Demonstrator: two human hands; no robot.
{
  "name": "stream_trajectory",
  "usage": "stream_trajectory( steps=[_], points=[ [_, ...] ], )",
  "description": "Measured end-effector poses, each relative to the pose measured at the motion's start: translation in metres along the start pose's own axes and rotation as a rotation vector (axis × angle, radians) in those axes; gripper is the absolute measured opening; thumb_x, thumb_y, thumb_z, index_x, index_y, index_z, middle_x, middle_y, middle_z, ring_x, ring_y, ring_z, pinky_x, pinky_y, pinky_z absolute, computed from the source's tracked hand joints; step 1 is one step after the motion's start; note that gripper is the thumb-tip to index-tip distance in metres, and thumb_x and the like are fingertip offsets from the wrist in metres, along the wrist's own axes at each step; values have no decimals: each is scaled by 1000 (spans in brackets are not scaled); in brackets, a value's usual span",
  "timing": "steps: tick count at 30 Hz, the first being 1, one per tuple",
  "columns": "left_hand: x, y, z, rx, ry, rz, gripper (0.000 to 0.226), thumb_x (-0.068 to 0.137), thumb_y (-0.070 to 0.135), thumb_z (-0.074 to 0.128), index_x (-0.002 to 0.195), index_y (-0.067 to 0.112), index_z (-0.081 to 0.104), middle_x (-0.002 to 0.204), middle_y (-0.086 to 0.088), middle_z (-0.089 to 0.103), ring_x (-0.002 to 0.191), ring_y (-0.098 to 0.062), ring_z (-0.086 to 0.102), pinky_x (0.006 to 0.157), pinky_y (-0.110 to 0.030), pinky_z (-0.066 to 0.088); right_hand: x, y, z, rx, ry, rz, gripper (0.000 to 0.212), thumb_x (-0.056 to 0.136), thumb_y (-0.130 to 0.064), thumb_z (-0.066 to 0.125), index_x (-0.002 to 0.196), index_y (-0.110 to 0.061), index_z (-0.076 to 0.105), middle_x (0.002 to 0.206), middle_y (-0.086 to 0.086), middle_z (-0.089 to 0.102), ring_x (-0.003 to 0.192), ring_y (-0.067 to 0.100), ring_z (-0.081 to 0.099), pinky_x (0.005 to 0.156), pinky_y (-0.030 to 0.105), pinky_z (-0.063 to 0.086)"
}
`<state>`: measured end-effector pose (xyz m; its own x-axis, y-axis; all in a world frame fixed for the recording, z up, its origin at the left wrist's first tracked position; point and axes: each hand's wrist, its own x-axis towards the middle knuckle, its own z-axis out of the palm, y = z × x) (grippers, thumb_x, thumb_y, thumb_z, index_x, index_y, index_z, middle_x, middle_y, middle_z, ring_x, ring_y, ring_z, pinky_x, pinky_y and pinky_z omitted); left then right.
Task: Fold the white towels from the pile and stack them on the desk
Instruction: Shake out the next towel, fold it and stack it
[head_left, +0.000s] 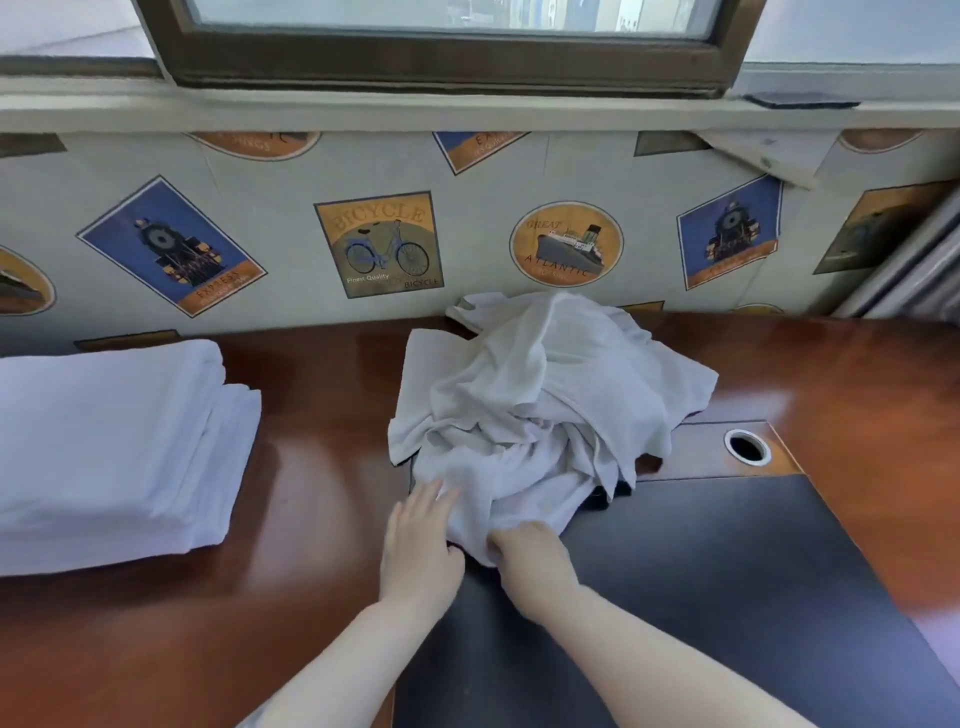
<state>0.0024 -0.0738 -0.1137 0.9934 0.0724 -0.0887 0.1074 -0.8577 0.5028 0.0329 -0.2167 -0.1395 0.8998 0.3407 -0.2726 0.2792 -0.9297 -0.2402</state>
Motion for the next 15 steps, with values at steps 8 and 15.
stream_trajectory(
  steps=[8,15],
  points=[
    [-31,11,50,-19,-420,-102,60,96,25,44,148,48,25,160,21,-13,148,-14,-18,119,-51,6,-44,40,-8,282,-453,3,19,82,-27,40,66,-19,47,65,0,49,76,21,49,57,27,32],
    [-3,64,68,104,-152,-138,54,92,23,43,144,34,33,161,8,8,147,-21,10,115,-39,24,37,74,-95,527,335,71,45,89,-11,45,131,-25,49,127,-2,48,107,19,52,75,30,43]
  ],
)
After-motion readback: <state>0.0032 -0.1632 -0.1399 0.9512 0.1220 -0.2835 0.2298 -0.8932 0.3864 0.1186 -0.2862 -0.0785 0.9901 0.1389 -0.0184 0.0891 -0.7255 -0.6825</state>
